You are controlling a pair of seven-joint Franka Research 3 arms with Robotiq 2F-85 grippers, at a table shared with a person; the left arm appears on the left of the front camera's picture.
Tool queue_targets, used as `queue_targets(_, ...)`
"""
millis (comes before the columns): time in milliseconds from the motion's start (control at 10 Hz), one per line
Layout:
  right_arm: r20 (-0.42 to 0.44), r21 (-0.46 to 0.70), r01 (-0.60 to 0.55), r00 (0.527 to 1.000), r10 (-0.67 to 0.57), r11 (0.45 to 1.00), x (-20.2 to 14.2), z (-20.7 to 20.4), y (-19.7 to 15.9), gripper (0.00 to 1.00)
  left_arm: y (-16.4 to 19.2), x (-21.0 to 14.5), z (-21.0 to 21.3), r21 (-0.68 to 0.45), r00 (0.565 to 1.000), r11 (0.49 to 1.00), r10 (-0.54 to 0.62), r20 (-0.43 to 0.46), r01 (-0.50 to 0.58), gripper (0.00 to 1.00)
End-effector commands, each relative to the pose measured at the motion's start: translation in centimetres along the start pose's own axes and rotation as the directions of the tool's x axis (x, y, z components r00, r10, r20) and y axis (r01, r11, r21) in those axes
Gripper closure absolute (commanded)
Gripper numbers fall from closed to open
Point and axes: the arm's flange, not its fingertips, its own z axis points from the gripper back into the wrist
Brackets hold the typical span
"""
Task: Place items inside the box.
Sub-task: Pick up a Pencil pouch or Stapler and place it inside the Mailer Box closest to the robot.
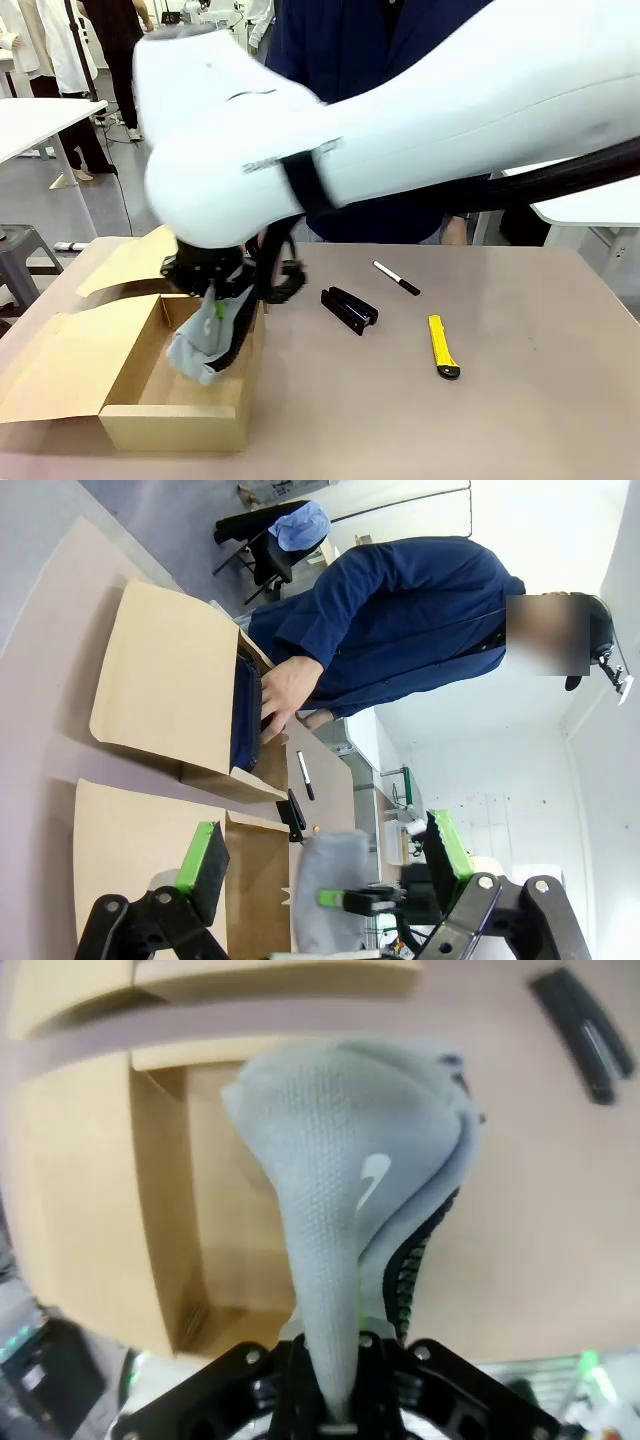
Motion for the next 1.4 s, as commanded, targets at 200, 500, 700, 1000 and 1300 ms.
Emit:
queue_targets(200,-0.037,0.029,-0.125,0.991,0.126,0.992,3.3,-0.4,8.8,0.96,0.0,0.0,-0.2,-0.023,1.0,0.999,-0.023,0.012,0.023,0.0)
queue_targets(500,-0.017,0.011,-0.102,0.995,0.102,0.995,2.0,-2.4,6.9,0.96,0.0,0.0,-0.2,-0.023,1.0,0.999,-0.023,0.012,0.023,0.0)
queue_targets(700,-0.027,-0.017,-0.107,0.994,0.106,0.994,0.9,-2.4,7.5,0.96,0.0,0.0,-0.2,-0.023,1.0,0.999,-0.023,0.012,0.023,0.0)
queue_targets(1000,-0.083,-0.061,-0.077,0.994,0.072,0.995,-1.7,-5.0,6.9,0.96,0.0,0.0,-0.2,-0.023,1.0,0.999,-0.023,0.012,0.023,0.0)
queue_targets(1300,-0.083,-0.073,-0.058,0.995,0.052,0.996,-1.7,-7.5,5.9,0.96,0.0,0.0,-0.2,-0.023,1.0,0.999,-0.023,0.012,0.023,0.0)
